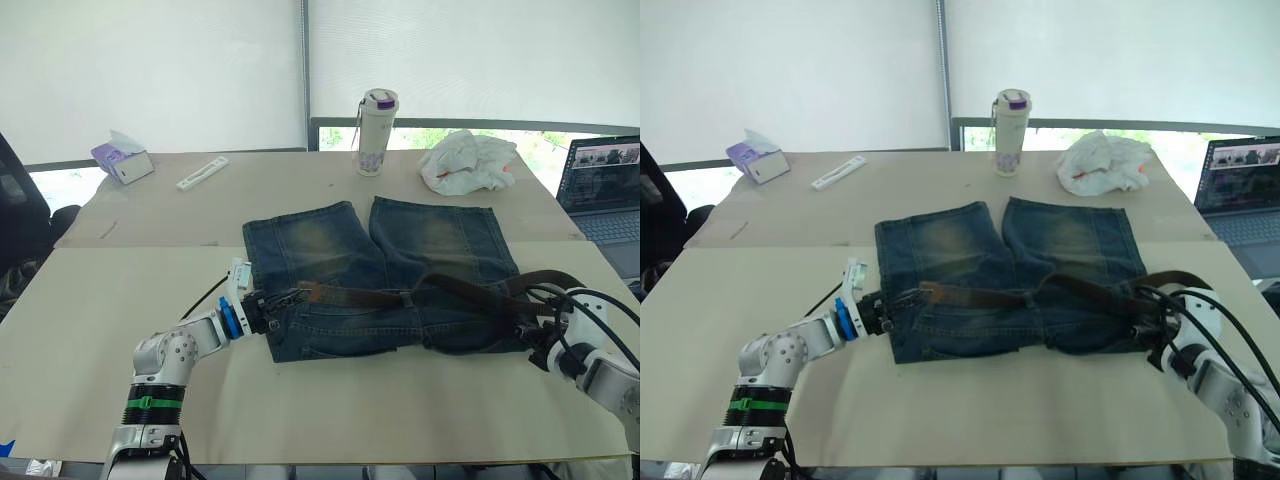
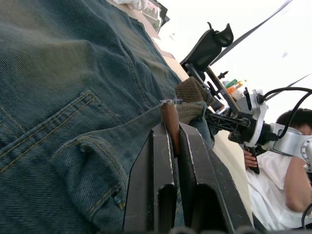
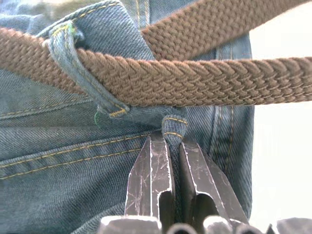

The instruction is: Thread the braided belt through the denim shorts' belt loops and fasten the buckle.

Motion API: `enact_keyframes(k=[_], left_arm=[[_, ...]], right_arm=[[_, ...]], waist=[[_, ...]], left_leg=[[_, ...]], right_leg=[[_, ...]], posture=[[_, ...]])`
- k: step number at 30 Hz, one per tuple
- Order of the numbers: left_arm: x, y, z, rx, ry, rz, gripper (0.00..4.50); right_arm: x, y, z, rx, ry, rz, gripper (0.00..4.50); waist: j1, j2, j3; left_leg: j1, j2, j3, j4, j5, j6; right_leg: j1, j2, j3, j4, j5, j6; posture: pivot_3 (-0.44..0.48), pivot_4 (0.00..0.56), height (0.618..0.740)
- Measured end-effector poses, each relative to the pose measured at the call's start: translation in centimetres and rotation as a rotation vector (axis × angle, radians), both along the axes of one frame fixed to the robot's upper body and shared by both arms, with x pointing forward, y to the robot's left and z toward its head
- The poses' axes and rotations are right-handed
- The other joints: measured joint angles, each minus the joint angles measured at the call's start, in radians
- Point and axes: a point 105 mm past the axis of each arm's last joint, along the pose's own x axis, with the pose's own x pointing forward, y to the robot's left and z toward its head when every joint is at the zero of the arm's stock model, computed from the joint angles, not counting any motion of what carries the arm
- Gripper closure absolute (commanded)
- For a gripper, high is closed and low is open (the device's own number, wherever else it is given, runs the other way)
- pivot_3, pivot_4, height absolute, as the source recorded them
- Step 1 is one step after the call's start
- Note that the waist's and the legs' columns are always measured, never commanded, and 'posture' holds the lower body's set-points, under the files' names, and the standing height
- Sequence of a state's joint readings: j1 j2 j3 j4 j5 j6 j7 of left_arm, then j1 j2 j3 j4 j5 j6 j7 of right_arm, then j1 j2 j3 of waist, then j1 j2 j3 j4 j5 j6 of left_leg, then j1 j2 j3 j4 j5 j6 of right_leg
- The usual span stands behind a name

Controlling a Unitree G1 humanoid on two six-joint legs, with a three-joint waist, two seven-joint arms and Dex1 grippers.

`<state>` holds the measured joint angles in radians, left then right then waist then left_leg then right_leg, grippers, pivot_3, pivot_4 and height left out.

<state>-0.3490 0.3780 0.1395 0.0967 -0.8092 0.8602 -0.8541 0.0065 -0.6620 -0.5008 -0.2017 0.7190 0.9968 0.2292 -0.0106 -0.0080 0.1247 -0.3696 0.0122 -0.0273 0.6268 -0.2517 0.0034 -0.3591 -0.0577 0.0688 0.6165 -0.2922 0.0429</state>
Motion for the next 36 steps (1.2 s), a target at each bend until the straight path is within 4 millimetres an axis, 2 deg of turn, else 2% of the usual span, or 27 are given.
enact_keyframes(k=[1,4,6,10,14,18,23,31,33,36], left_arm=[[-0.1,0.5,0.0,-0.001,0.003,0.009,4.50],[-0.6,4.1,0.3,-0.011,0.023,0.083,4.50],[-0.8,5.6,0.7,-0.011,0.016,0.113,4.50],[-1.5,7.8,1.9,-0.013,0.003,0.118,4.50],[-1.9,8.3,3.2,-0.066,0.002,0.091,4.50],[-3.4,7.3,4.0,-0.181,0.055,-0.014,4.50],[-4.7,6.8,4.0,-0.226,0.096,-0.064,4.50],[-5.7,6.5,3.3,-0.226,0.149,-0.065,4.50],[-5.7,6.3,3.3,-0.221,0.147,-0.064,4.50],[-5.7,6.1,3.5,-0.227,0.143,-0.066,4.50]], right_arm=[[-0.1,0.0,0.0,0.001,0.001,-0.004,4.49],[-0.3,-0.5,0.0,0.004,0.002,-0.039,4.49],[-0.3,-0.6,0.0,0.000,0.002,-0.047,4.49],[-0.1,-0.6,0.1,-0.006,-0.003,-0.052,4.49],[0.4,-0.6,0.4,-0.021,-0.014,-0.053,4.49],[0.6,-0.8,0.7,-0.049,-0.028,-0.057,4.49],[0.9,-0.3,1.5,-0.083,-0.096,0.019,4.49],[0.6,1.6,5.6,-0.042,-0.292,0.181,1.68],[0.3,2.1,6.5,0.000,-0.329,0.212,1.68],[-0.5,3.3,6.8,0.042,-0.319,0.300,1.68]], waist=[[-0.002,0.000,0.000],[-0.004,0.001,-0.001],[-0.002,0.002,-0.001],[-0.002,0.002,-0.001],[-0.003,0.002,-0.001],[-0.007,0.002,-0.001],[-0.007,0.002,-0.001],[-0.009,0.002,-0.001],[-0.007,0.002,-0.001],[-0.004,0.002,-0.001]], left_leg=[[0.000,0.000,0.000,0.000,0.000,0.000],[0.001,0.001,0.000,0.000,0.000,0.000],[0.001,0.001,0.000,0.000,0.000,0.000],[0.001,0.001,0.000,0.000,0.000,0.000],[0.001,0.001,0.000,0.000,0.000,0.000],[0.001,0.001,0.000,0.000,0.000,0.000],[0.001,0.001,0.000,0.000,0.000,0.000],[0.002,0.002,0.000,-0.001,0.000,0.000],[0.002,0.002,0.000,-0.001,0.000,0.000],[0.001,0.002,0.000,-0.001,0.000,0.000]], right_leg=[[0.000,0.000,0.000,0.000,0.000,0.000],[0.000,0.000,0.000,0.000,0.000,0.000],[0.000,0.000,0.000,0.000,0.000,0.000],[0.000,-0.001,0.000,-0.001,0.000,0.000],[0.000,-0.001,0.000,0.000,0.000,0.000],[0.000,-0.001,0.000,0.000,0.000,0.000],[0.000,-0.001,0.000,0.000,0.000,0.000],[0.000,-0.001,0.000,0.000,0.000,0.000],[0.001,-0.001,0.000,0.000,0.000,0.000],[0.001,-0.002,0.000,-0.001,0.000,0.000]], posture=[[0.000,0.150,0.740],[0.000,0.150,0.740],[0.000,0.150,0.740],[0.000,0.150,0.740],[0.000,0.150,0.740],[0.000,0.150,0.740],[0.000,0.150,0.740],[0.000,0.150,0.740],[0.000,0.150,0.740],[0.000,0.150,0.740]])
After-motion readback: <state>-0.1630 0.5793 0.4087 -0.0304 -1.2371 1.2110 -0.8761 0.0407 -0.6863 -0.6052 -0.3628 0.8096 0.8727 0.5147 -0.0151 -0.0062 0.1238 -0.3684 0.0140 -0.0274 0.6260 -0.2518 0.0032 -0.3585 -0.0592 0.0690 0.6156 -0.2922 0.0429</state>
